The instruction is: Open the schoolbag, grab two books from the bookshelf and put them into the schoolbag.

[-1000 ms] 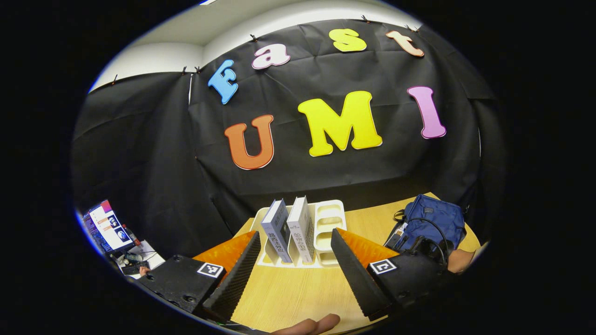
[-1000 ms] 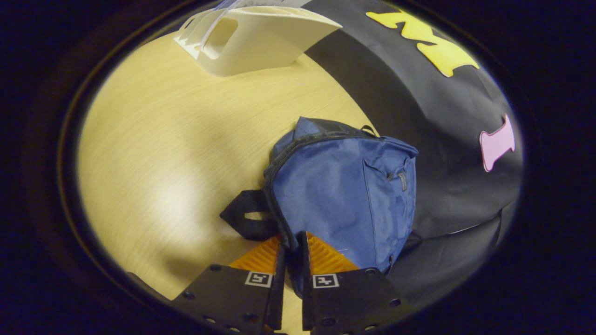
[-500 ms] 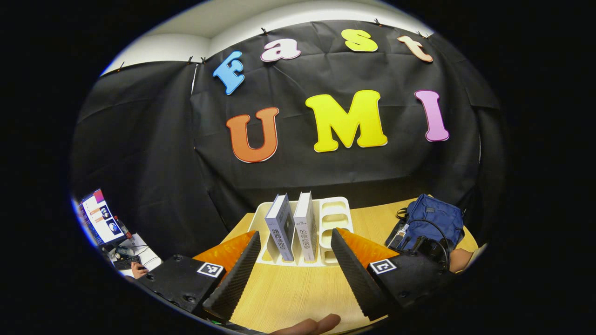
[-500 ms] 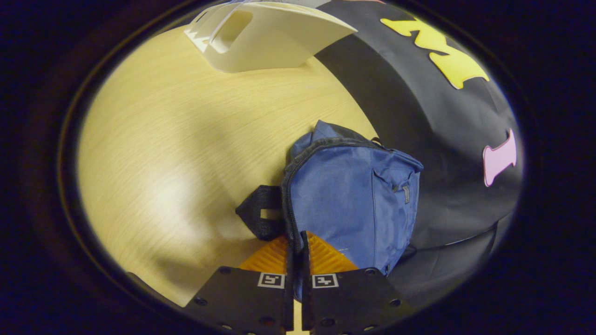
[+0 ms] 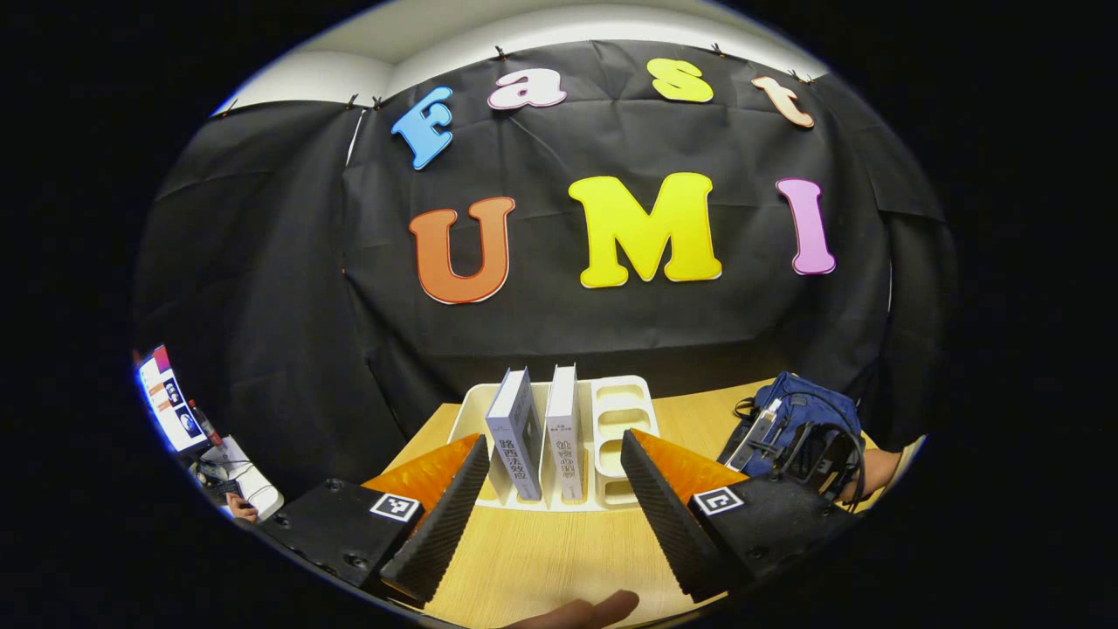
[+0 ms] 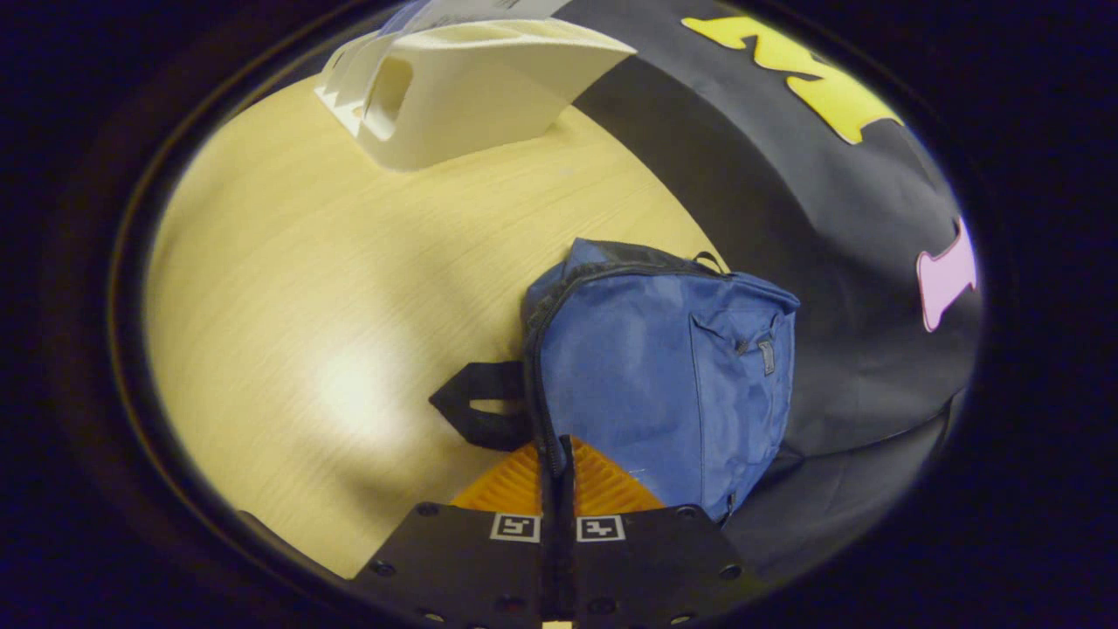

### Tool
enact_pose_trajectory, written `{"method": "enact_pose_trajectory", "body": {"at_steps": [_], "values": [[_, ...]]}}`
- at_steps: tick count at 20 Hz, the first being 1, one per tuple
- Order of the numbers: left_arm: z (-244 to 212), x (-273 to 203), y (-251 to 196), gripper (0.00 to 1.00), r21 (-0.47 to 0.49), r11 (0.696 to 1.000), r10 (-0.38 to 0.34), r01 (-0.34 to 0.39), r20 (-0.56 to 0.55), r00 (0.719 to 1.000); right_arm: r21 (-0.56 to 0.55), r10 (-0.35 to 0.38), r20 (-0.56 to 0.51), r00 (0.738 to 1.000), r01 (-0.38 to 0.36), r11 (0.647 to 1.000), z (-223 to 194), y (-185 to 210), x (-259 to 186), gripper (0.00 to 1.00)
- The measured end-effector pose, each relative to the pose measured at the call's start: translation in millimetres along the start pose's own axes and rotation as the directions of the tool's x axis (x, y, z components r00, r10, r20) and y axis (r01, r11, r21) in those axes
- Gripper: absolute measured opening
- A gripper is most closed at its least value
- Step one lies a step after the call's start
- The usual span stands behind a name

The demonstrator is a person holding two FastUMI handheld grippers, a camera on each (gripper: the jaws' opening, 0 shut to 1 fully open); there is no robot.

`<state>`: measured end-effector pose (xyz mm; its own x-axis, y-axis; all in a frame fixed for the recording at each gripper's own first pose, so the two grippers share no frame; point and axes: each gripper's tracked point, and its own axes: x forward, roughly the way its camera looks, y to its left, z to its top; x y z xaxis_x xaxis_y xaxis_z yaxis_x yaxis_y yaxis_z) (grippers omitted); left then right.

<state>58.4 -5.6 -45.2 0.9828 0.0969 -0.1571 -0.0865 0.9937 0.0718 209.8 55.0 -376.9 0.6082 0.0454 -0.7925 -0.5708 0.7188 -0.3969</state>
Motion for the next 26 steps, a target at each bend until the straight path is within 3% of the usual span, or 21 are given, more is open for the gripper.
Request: {"method": "enact_pose_trajectory", "body": {"at_steps": [2, 8, 11, 13, 18, 22, 26], "values": [[8, 20, 1, 0.98, -0.039, 0.998, -0.051, 0.051, 0.004, 0.999, 0.056, 0.029, 0.017, 0.999, -0.030, 0.998, 12, -15, -16, 0.01], [21, 103, 10, 0.98, -0.040, 0.994, -0.105, 0.103, -0.048, 0.993, 0.137, 0.072, 0.045, 0.996, -0.078, 0.987, 36, -75, -66, 0.01], [25, 134, -4, 0.98, -0.092, 0.980, -0.184, 0.177, -0.074, 0.980, 0.186, 0.122, 0.062, 0.991, -0.132, 0.974, 48, -103, -89, 0.00], [22, 157, -4, 0.98, -0.108, 0.976, -0.200, 0.187, -0.129, 0.971, 0.217, 0.123, 0.071, 0.990, -0.135, 0.967, 56, -132, -101, 0.01], [6, 199, -13, 0.98, -0.103, 0.970, -0.240, 0.219, -0.285, 0.928, 0.257, 0.093, 0.115, 0.989, -0.120, 0.959, 74, -187, -128, 0.01], [-18, 226, -18, 0.98, -0.023, 0.974, -0.214, 0.227, -0.442, 0.871, 0.306, 0.117, 0.154, 0.981, -0.160, 0.938, 75, -200, -133, 0.02], [-47, 241, -16, 0.98, 0.041, 0.983, -0.125, 0.181, -0.574, 0.809, 0.321, 0.136, 0.189, 0.973, -0.192, 0.927, 73, -207, -131, 0.02]]}}
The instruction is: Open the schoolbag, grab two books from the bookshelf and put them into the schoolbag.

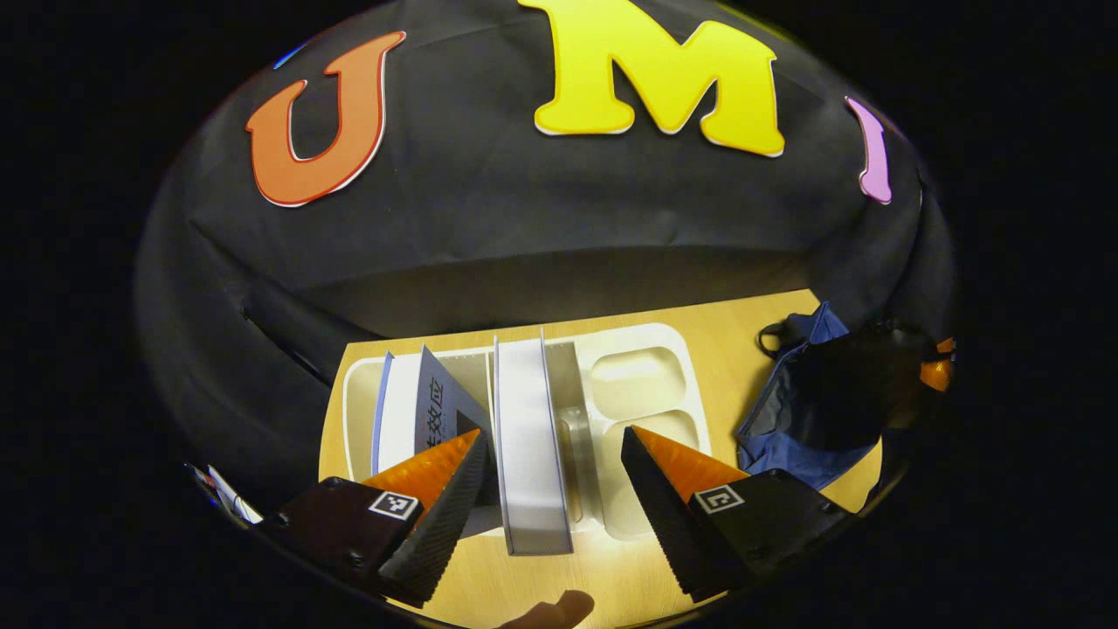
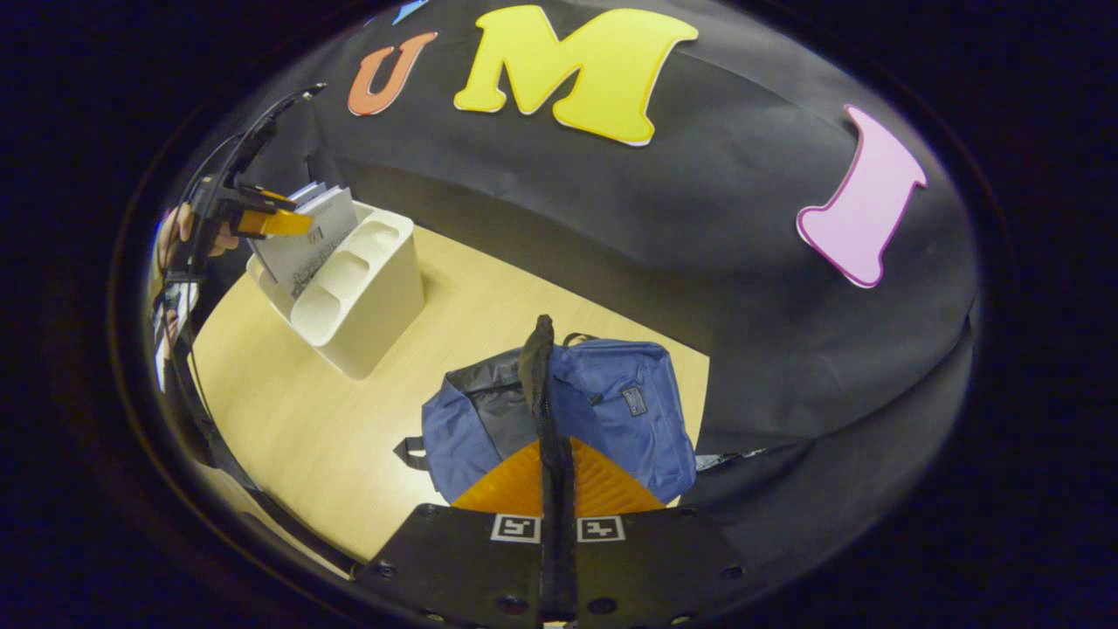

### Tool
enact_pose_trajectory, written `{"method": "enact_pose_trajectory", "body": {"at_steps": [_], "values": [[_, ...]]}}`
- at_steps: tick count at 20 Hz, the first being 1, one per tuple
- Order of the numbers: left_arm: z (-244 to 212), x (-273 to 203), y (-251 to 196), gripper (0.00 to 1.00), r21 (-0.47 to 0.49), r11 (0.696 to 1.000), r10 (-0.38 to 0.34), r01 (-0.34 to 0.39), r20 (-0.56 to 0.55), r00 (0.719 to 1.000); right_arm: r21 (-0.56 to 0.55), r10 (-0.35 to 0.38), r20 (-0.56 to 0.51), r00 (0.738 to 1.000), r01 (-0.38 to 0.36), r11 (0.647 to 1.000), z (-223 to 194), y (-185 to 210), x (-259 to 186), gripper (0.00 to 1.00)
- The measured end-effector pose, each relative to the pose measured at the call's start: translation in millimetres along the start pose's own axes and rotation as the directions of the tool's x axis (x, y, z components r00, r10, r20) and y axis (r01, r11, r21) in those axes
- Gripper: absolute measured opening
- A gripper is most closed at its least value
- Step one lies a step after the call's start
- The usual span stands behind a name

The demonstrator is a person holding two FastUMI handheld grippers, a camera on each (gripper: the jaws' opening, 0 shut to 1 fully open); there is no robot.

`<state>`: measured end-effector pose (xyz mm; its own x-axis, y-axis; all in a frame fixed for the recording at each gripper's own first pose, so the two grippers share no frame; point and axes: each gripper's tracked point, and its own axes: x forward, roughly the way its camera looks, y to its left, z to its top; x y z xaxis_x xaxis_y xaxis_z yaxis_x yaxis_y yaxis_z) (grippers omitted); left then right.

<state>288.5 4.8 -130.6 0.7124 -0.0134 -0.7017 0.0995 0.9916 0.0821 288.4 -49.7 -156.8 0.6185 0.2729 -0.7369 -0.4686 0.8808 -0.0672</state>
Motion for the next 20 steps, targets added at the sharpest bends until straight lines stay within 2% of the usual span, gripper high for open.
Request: {"method": "enact_pose_trajectory", "body": {"at_steps": [4, 7, 11, 13, 17, 20], "values": [[-11, 22, -1, 0.98, 0.041, 0.998, 0.046, -0.042, -0.122, 0.991, 0.004, 0.032, 0.019, 0.999, -0.032, 0.999, -4, -1, -1, 0.02], [-23, 39, -4, 0.92, -0.004, 1.000, 0.024, -0.026, -0.225, 0.974, 0.011, 0.045, 0.031, 0.998, -0.046, 0.999, -7, -9, -4, 0.01], [-36, 46, -1, 0.71, -0.052, 0.998, 0.016, -0.035, -0.322, 0.947, 0.036, 0.071, 0.044, 0.996, -0.073, 0.997, -13, -14, -4, 0.00], [-39, 47, -2, 0.53, -0.086, 0.996, 0.006, -0.036, -0.333, 0.943, 0.045, 0.081, 0.048, 0.996, -0.083, 0.996, -16, -15, -3, 0.02], [-47, 35, -5, 0.49, -0.136, 0.987, 0.032, -0.087, -0.360, 0.932, 0.064, 0.091, 0.055, 0.994, -0.095, 0.993, -22, -18, 0, 0.01], [-44, 15, -2, 0.48, -0.130, 0.989, 0.025, -0.073, -0.337, 0.941, 0.076, 0.104, 0.070, 0.992, -0.109, 0.991, -23, -15, 1, 0.01]]}}
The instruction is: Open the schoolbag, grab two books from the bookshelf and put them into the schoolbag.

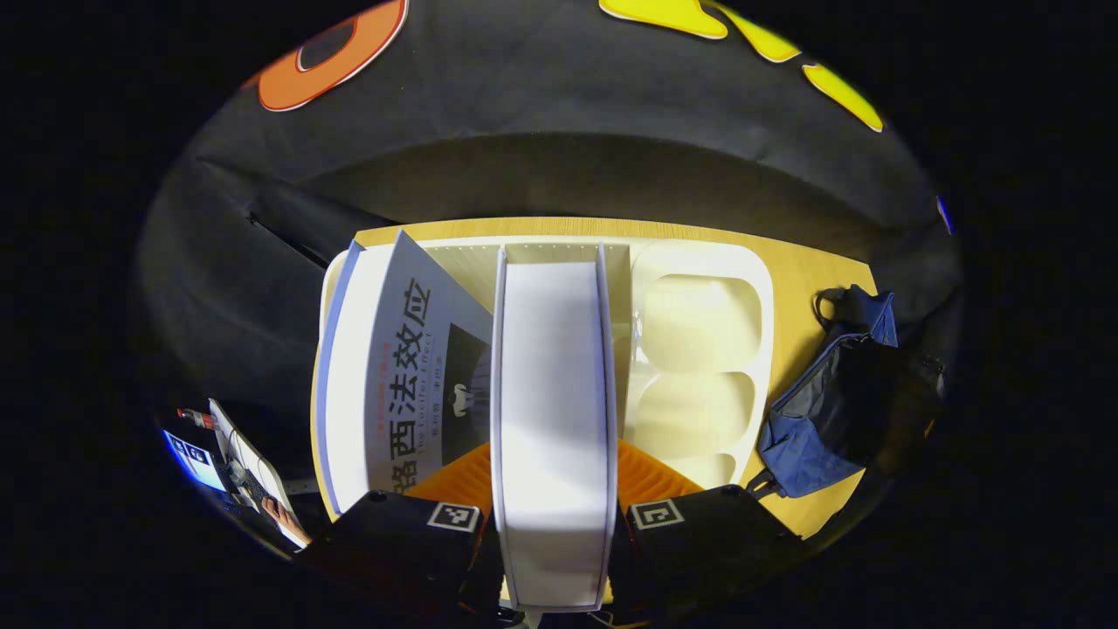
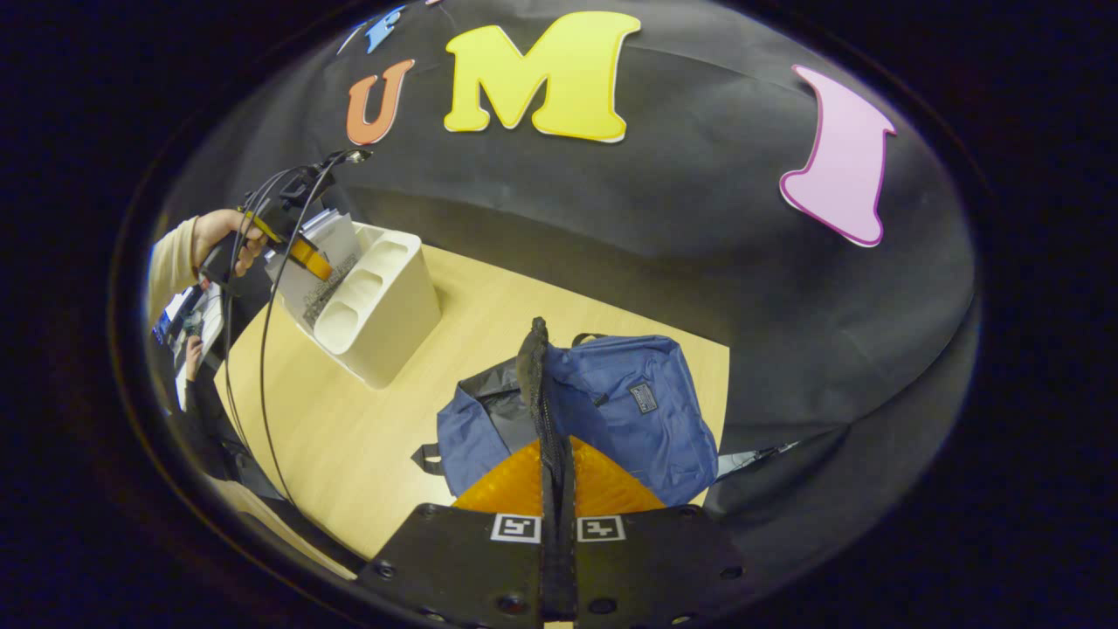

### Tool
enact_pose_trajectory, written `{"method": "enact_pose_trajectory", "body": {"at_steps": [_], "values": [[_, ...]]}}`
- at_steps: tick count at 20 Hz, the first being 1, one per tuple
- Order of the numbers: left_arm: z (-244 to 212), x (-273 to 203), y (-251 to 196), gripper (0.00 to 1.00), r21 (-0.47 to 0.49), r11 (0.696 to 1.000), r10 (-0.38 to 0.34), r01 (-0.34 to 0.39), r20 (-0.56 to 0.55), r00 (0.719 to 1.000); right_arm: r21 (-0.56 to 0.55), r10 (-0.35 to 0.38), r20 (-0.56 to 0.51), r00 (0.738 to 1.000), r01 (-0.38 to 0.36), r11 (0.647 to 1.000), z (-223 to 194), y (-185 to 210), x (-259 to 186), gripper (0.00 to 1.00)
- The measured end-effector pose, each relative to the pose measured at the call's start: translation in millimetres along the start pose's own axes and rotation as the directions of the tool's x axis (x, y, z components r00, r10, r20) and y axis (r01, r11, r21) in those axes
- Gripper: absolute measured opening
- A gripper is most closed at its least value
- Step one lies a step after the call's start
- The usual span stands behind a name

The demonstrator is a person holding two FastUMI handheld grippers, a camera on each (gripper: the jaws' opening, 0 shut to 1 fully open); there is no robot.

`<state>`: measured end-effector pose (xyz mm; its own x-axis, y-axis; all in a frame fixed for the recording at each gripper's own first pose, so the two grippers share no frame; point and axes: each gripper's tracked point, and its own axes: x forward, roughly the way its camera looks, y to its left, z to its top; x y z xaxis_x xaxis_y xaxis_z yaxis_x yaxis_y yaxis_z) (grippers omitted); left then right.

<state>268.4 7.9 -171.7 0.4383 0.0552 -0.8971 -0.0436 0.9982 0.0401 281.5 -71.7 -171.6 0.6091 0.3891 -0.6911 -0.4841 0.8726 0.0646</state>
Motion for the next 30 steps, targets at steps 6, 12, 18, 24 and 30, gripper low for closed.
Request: {"method": "enact_pose_trajectory", "body": {"at_steps": [6, 12, 18, 24, 30], "values": [[-11, -68, 15, 0.48, 0.022, 0.999, 0.033, -0.034, 0.057, 0.998, -0.007, 0.010, 0.014, 1.000, -0.009, 1.000, -3, 10, -2, 0.01], [-46, -131, 6, 0.48, 0.006, 1.000, -0.011, 0.010, 0.078, 0.997, 0.000, 0.023, 0.021, 1.000, -0.023, 1.000, -9, 20, 0, 0.00], [-87, -174, -31, 0.48, -0.048, 0.985, -0.162, 0.168, 0.112, 0.980, 0.026, 0.037, 0.028, 0.999, -0.038, 0.999, -15, 30, 1, 0.00], [-119, -181, -78, 0.49, -0.101, 0.938, -0.319, 0.332, 0.129, 0.939, 0.022, 0.037, 0.026, 0.999, -0.038, 0.999, -19, 36, 4, 0.01], [-121, -146, -160, 0.48, -0.176, 0.838, -0.506, 0.517, 0.104, 0.856, 0.040, 0.022, -0.027, 0.999, -0.020, 0.999, -26, 40, 13, 0.00]]}}
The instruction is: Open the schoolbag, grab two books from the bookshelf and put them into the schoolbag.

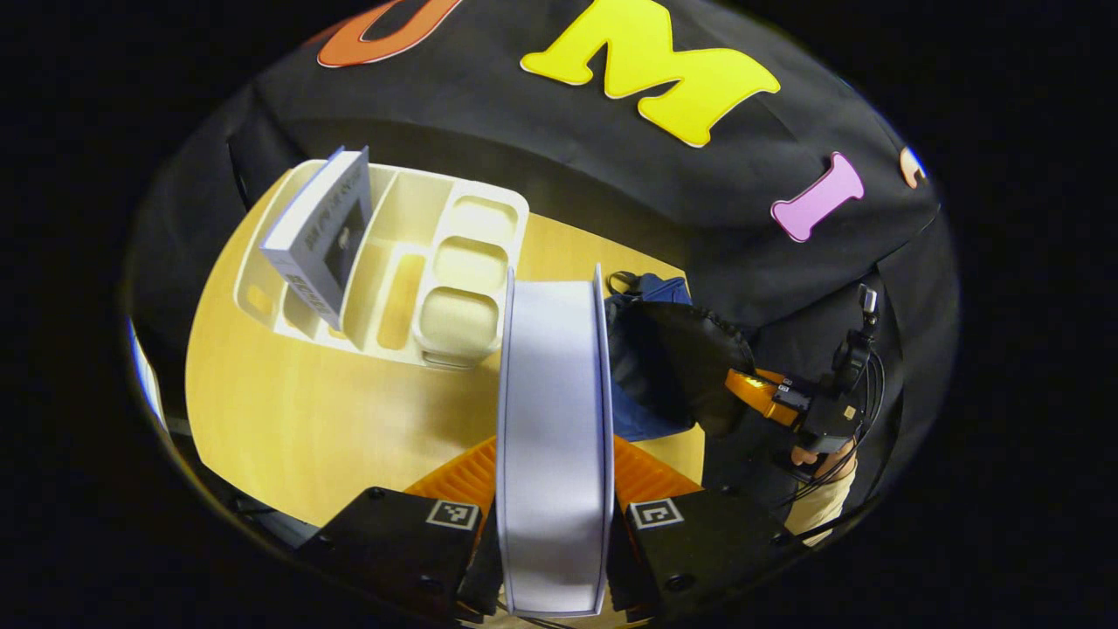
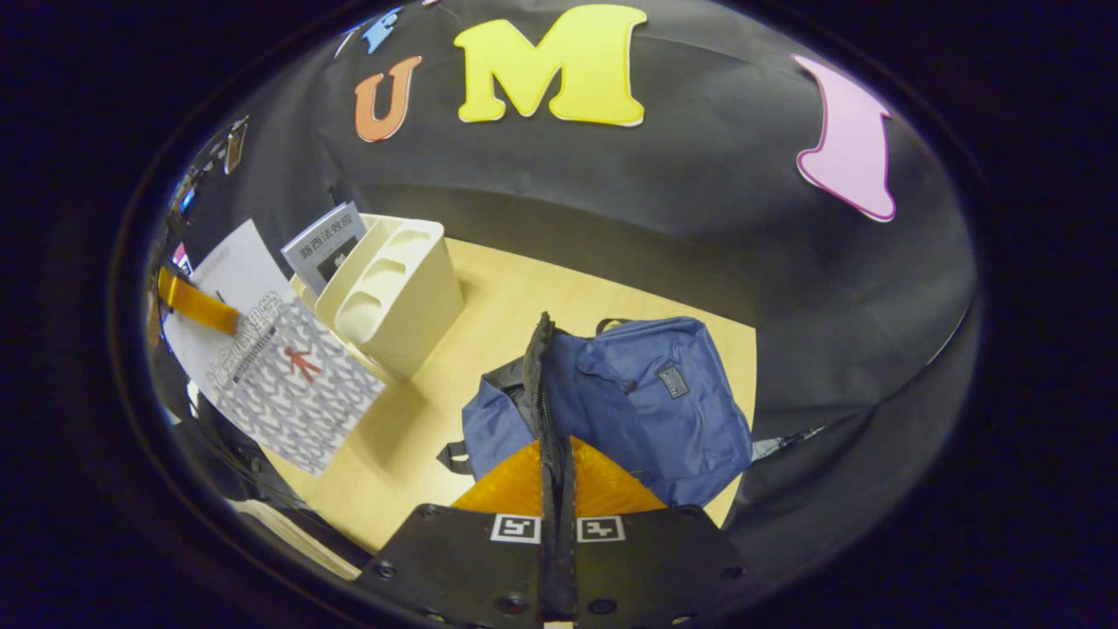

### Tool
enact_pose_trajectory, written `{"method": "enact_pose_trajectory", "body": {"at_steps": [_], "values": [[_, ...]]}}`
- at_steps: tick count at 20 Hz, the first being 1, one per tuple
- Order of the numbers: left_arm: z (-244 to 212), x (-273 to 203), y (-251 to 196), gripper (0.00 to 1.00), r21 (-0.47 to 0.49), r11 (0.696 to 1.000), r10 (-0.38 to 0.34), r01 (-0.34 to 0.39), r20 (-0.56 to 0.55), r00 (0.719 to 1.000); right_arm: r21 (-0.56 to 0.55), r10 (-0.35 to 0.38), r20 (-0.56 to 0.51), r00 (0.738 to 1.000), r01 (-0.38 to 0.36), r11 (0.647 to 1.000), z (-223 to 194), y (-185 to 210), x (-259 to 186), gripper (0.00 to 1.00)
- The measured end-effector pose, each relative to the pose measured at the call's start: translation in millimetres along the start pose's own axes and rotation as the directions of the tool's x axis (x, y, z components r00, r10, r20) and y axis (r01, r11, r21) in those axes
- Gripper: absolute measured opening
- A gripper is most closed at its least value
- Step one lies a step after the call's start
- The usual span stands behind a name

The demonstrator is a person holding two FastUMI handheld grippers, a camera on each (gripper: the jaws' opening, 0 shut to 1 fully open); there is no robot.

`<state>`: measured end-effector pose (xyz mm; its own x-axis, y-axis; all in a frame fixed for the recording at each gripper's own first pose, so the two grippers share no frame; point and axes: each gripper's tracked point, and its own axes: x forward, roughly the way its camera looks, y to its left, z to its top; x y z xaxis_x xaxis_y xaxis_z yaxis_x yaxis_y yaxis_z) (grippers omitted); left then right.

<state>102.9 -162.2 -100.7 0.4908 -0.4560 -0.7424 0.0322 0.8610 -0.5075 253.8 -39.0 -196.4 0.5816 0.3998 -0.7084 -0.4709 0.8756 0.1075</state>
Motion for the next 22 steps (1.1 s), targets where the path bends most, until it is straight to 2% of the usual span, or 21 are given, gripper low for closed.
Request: {"method": "enact_pose_trajectory", "body": {"at_steps": [2, 3, 5, 7, 8, 9, 11, 15, 16, 18, 19, 21, 22], "values": [[3, 29, -17, 0.52, -0.037, 0.997, -0.067, 0.067, 0.006, 0.998, -0.019, 0.001, -0.015, 1.000, -0.001, 1.000, -3, 2, 1, 0.00], [4, 44, -26, 0.48, -0.063, 0.993, -0.103, 0.103, 0.011, 0.995, -0.026, 0.000, -0.016, 1.000, 0.000, 1.000, -2, 2, 1, 0.00], [7, 78, -39, 0.52, -0.118, 0.978, -0.168, 0.170, 0.025, 0.985, -0.030, 0.001, -0.015, 1.000, -0.002, 1.000, -1, 3, 0, 0.00], [6, 112, -52, 0.49, -0.152, 0.964, -0.215, 0.217, 0.032, 0.976, -0.025, 0.004, -0.009, 1.000, -0.004, 1.000, 1, 1, 0, 0.01], [5, 125, -58, 0.53, -0.154, 0.957, -0.241, 0.244, 0.036, 0.970, -0.029, 0.005, -0.007, 1.000, -0.005, 1.000, 2, -1, 0, 0.01], [3, 139, -60, 0.49, -0.158, 0.952, -0.257, 0.261, 0.043, 0.965, -0.019, 0.003, 0.002, 1.000, -0.003, 1.000, 3, -3, 0, 0.00], [4, 167, -67, 0.48, -0.175, 0.942, -0.278, 0.285, 0.062, 0.959, 0.024, 0.010, 0.011, 1.000, -0.010, 1.000, 1, -5, -1, 0.01], [13, 213, -88, 0.49, -0.250, 0.898, -0.332, 0.361, 0.150, 0.931, 0.075, 0.010, 0.022, 1.000, -0.011, 0.997, 0, -16, -3, 0.02], [12, 225, -91, 0.53, -0.277, 0.886, -0.333, 0.371, 0.175, 0.927, 0.087, 0.001, 0.025, 1.000, -0.003, 0.996, 0, -19, -7, 0.00], [13, 243, -105, 0.53, -0.316, 0.855, -0.357, 0.412, 0.218, 0.908, 0.091, -0.007, 0.029, 1.000, 0.004, 0.996, 0, -23, -11, 0.00], [14, 250, -112, 0.49, -0.313, 0.846, -0.368, 0.432, 0.244, 0.897, 0.081, -0.012, 0.032, 0.999, 0.010, 0.997, 1, -24, -13, 0.00], [21, 264, -117, 0.49, -0.306, 0.838, -0.363, 0.452, 0.308, 0.880, 0.061, -0.022, 0.038, 0.999, 0.020, 0.998, 5, -25, -15, 0.00], [24, 270, -120, 0.49, -0.319, 0.824, -0.362, 0.469, 0.340, 0.868, 0.061, -0.022, 0.041, 0.999, 0.019, 0.998, 5, -24, -16, 0.00]]}}
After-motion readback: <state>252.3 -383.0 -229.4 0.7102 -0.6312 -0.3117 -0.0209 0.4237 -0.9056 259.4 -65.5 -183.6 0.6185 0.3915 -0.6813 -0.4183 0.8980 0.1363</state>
